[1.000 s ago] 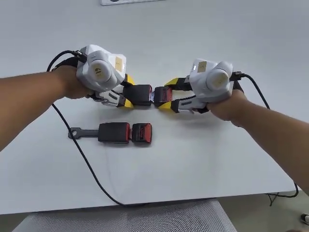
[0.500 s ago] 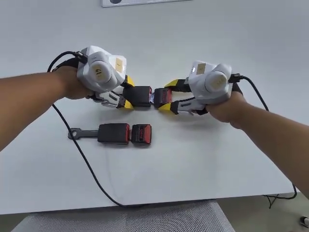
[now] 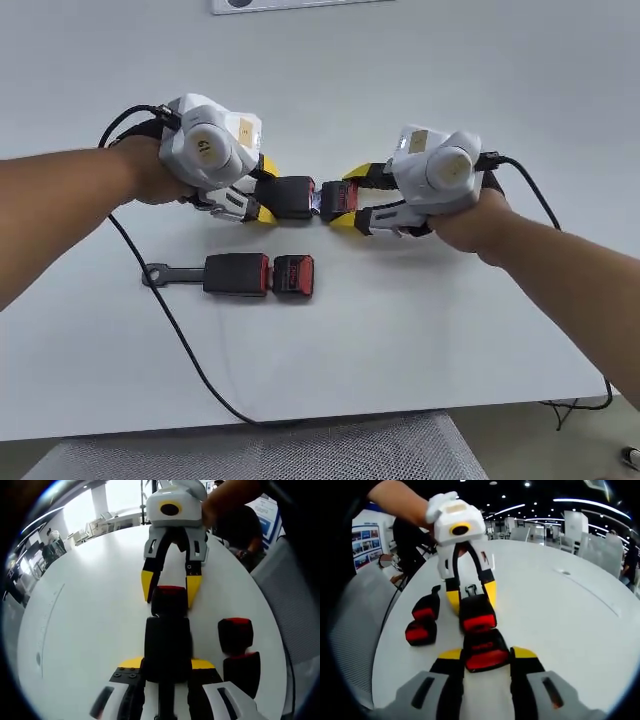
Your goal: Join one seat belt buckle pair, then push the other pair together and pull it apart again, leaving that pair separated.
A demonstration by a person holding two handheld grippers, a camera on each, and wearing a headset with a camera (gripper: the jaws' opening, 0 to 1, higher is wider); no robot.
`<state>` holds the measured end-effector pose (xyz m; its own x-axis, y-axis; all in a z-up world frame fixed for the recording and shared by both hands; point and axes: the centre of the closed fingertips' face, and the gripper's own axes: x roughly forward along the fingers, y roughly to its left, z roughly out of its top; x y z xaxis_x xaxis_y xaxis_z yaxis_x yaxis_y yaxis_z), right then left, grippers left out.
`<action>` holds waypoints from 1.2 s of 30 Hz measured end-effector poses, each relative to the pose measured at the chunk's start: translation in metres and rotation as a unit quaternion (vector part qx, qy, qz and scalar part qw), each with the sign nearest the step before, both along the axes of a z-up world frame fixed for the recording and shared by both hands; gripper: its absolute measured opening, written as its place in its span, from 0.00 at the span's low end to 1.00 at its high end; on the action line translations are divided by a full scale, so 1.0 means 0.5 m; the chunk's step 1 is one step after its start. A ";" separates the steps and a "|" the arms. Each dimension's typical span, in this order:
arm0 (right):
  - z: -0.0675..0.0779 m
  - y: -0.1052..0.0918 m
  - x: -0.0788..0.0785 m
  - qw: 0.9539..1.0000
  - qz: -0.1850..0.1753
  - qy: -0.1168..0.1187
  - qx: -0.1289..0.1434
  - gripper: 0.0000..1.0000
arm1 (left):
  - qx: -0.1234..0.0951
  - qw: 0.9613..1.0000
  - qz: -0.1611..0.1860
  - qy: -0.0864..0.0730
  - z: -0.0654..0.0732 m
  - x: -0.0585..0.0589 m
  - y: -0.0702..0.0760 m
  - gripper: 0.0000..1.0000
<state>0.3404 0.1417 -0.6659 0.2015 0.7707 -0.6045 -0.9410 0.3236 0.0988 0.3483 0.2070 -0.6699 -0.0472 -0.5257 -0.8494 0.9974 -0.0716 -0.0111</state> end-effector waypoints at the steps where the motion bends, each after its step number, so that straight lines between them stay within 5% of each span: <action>1: -0.001 -0.012 0.001 1.000 -0.001 0.002 0.001 0.35 | -0.001 1.000 0.002 0.000 0.000 0.000 0.000 0.33; 8: -0.001 -0.021 -0.009 1.000 0.012 -0.007 -0.010 0.35 | -0.001 1.000 0.002 0.000 0.001 -0.001 0.000 0.33; 36: -0.001 -0.168 -0.024 1.000 -0.003 -0.001 -0.021 0.35 | -0.002 1.000 0.005 0.001 0.001 -0.001 0.001 0.34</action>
<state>0.3283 0.0577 -0.6665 0.2074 0.7434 -0.6359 -0.9395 0.3325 0.0823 0.3478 0.2076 -0.6693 -0.0438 -0.5298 -0.8470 0.9980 -0.0617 -0.0130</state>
